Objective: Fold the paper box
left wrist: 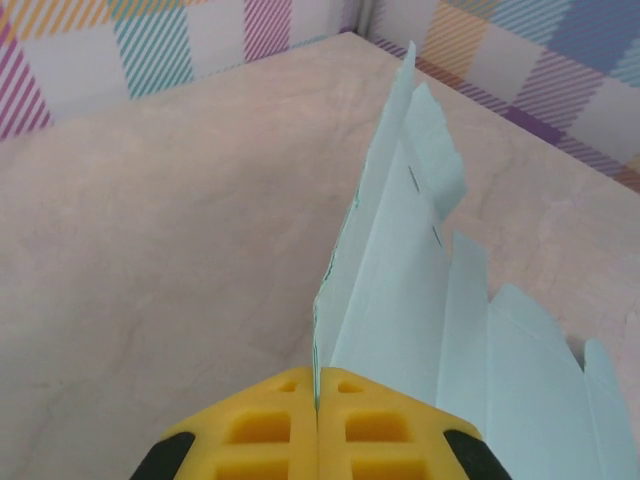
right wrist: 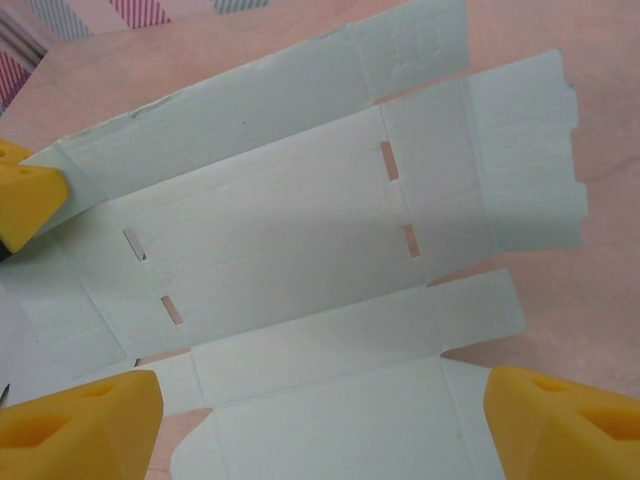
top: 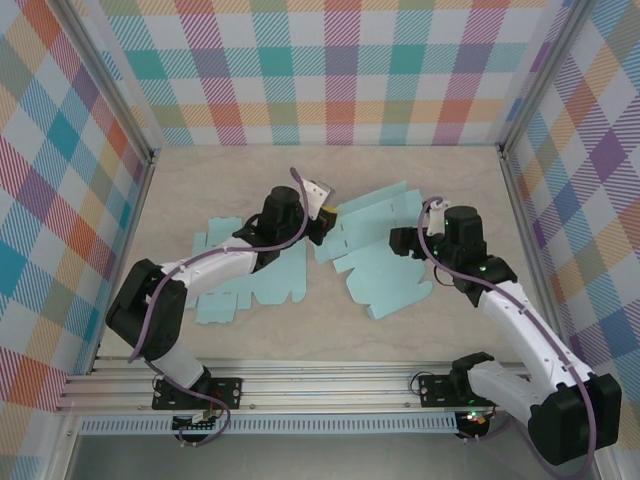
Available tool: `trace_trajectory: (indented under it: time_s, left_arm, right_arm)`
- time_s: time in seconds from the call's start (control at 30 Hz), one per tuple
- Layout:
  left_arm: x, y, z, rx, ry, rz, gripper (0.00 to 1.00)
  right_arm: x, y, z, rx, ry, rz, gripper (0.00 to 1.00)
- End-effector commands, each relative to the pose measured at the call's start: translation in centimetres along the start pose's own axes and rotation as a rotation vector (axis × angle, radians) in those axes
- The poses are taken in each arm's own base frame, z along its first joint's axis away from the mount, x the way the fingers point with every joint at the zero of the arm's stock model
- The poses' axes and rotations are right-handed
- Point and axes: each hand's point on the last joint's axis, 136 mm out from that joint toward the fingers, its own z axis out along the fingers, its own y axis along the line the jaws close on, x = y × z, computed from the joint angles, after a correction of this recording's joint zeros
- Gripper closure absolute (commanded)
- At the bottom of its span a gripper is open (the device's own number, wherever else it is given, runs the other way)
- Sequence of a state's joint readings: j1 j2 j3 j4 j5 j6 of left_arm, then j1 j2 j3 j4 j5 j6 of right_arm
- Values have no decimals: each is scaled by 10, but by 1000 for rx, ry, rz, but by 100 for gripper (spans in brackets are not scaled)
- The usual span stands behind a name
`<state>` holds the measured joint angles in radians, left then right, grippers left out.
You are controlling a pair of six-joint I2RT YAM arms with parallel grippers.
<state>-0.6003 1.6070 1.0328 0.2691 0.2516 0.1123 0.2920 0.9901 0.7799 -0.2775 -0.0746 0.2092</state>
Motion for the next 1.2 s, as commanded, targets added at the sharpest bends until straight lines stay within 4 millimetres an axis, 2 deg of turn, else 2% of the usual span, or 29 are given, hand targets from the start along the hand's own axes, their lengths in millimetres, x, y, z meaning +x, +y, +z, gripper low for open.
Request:
trace_trajectory:
  time_s: [0.0,0.1,0.2,0.27,0.33,0.43,0.53,0.7,0.97,1.0,1.03,1.17]
  left_arm:
    - [-17,-14,-23,126,-72,238,100]
    - [-18,-15,-35,177,-84,340,100]
    - [-20,-8,-41,180,-88,402,100]
    - [-21,-4,-44,188,-87,446,100]
    - [-21,-2,-46,192,-80,490,100]
    - [-18,1,-49,222,-64,544,100]
    - [-25,0,-56,250,-80,571,100]
    - [-33,-6,-67,298,-101,632,100]
    - [-45,-19,-84,394,-92,706,100]
    - [-46,-20,-86,401,-92,712,100]
    - [-47,-21,-87,407,-89,720,100]
    - [-42,-25,-93,441,-51,743,100]
  right_arm:
    - [-28,8,-13,-60,-77,-124,17]
    - [-38,13,-16,-88,-113,-201,18]
    - [-46,25,-16,-148,-132,-305,21]
    - [-49,31,-13,-173,-121,-399,22]
    - [-52,28,-6,-160,-93,-449,26]
    - [-59,27,2,-159,-50,-502,26]
    - [-64,39,1,-221,-31,-555,24]
    - [-71,52,-5,-286,-49,-651,20]
    - [-79,50,-6,-266,-54,-747,15]
    - [-78,49,-4,-262,-51,-754,13]
    - [-78,48,-3,-258,-48,-758,0]
    - [-77,47,1,-257,-33,-775,0]
